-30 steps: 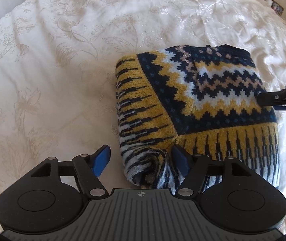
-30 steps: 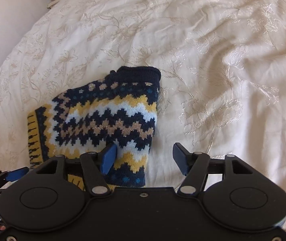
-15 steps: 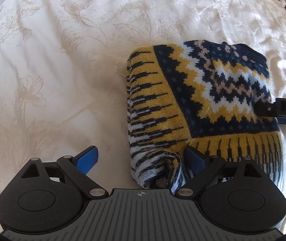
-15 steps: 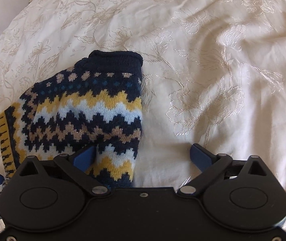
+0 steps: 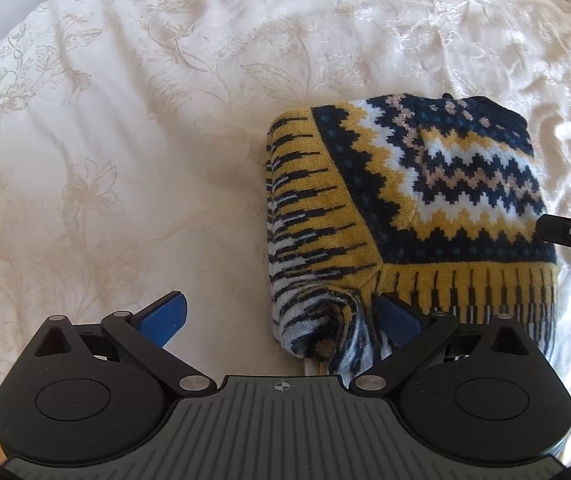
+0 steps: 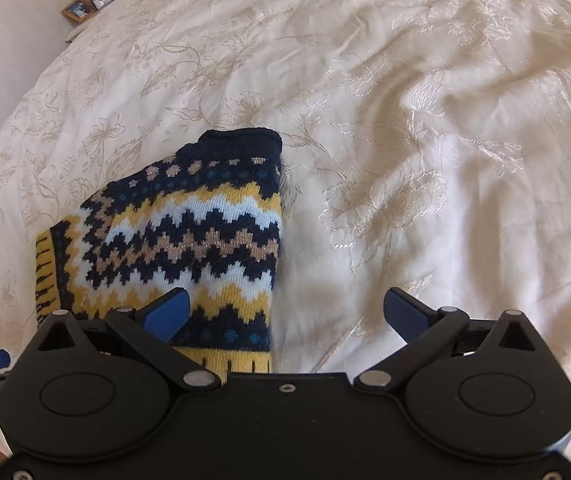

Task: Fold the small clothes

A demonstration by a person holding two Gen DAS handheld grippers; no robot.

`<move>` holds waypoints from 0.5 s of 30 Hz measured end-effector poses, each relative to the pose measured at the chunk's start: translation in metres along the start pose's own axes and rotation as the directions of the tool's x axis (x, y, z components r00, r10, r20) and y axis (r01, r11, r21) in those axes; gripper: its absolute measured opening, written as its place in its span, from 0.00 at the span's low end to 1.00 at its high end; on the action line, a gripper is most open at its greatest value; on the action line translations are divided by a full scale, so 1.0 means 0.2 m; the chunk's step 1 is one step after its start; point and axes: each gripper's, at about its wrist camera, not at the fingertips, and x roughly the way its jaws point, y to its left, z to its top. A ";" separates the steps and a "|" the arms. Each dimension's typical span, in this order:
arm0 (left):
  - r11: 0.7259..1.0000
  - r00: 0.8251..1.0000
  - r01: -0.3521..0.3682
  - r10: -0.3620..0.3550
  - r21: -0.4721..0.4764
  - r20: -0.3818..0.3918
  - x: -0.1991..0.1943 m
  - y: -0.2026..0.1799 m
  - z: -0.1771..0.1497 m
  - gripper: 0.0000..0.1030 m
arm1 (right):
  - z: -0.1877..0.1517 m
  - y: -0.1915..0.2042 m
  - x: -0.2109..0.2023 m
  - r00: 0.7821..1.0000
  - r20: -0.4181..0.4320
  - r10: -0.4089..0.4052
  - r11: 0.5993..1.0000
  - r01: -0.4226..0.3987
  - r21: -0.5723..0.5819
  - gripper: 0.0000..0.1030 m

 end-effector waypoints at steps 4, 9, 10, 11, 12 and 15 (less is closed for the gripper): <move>0.999 0.999 -0.026 0.025 0.026 0.038 -0.17 -0.04 -0.02 0.99 | -0.05 0.00 -0.14 1.000 0.003 0.009 1.000 -0.009 0.009 0.99; 0.995 0.995 -0.074 0.070 0.066 0.064 -0.35 -0.12 -0.05 0.98 | -0.11 0.04 -0.29 0.999 -0.041 -0.008 1.000 0.007 -0.028 0.99; 0.992 0.994 -0.093 0.088 0.086 0.065 -0.38 -0.14 -0.06 0.98 | -0.13 0.05 -0.32 0.999 -0.050 -0.013 0.999 0.011 -0.039 0.99; 0.988 0.992 -0.114 0.108 0.103 0.068 -0.41 -0.16 -0.07 0.98 | -0.14 0.06 -0.34 0.998 -0.056 -0.015 0.999 0.012 -0.047 0.99; 0.984 0.990 -0.132 0.124 0.117 0.070 -0.43 -0.19 -0.08 0.98 | -0.16 0.07 -0.37 0.998 -0.061 -0.017 0.998 0.013 -0.054 0.99; 0.982 0.989 -0.128 0.117 0.137 0.086 -0.53 -0.22 -0.13 0.98 | -0.19 0.10 -0.45 0.998 -0.058 -0.019 0.998 0.016 -0.060 0.99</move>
